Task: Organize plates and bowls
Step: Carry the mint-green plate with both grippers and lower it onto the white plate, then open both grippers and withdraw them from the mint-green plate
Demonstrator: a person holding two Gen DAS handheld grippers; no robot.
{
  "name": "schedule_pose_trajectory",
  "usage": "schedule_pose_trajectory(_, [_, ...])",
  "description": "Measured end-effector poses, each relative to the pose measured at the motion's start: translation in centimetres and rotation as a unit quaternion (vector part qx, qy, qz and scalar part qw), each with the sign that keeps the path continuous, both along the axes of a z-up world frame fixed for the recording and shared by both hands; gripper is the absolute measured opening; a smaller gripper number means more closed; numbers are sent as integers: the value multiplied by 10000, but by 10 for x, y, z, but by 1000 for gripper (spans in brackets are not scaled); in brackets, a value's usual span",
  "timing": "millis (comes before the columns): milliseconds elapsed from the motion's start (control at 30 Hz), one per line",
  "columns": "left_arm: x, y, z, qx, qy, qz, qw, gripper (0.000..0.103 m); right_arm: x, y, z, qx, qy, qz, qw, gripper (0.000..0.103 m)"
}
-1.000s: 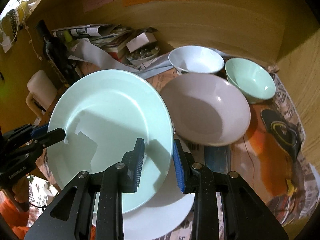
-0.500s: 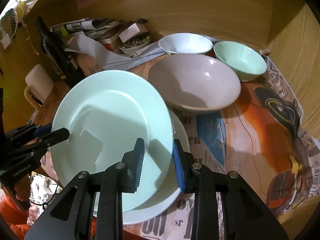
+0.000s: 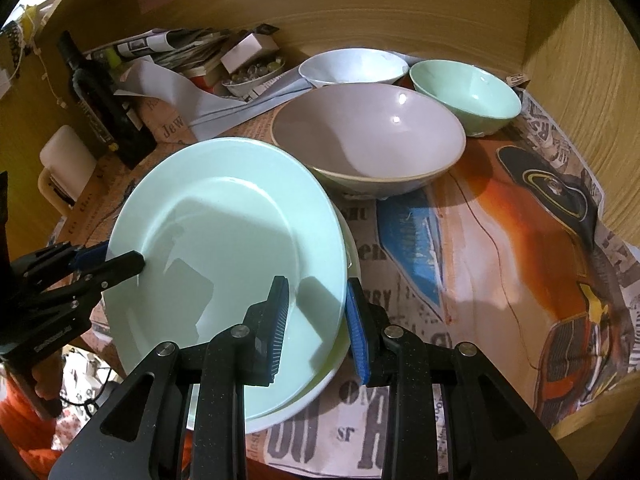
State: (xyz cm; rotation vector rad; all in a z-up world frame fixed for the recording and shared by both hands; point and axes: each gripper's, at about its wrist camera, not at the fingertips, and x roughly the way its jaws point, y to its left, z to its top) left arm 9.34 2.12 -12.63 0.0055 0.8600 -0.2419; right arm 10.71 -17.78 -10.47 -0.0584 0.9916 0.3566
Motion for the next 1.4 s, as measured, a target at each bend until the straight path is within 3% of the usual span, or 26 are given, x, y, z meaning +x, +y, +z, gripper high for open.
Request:
schedule_pose_trajectory(367, [-7,1,-1,178,-73,63,9998,29,-6,6,-4,41,102,160,9998,26])
schedule_pose_trajectory(567, [2,8,-9,31,165,147,9998,30,-2,6,-5,68,105,172,9998,26])
schedule_pose_trajectory(967, [8,-2,-12,394,32,11,9992,34,-7,5,-4,-12,-51,192,9998,27])
schedule_pose_trajectory(1233, [12,-2,-4,476,-33,-51,9988,40,-12,-15,22,19,-599,-77,9982,28])
schedule_pose_trajectory(1400, [13,3,21,288,-365,64,9989,58,-9,-25,43,59,-1078,-244,9939,45])
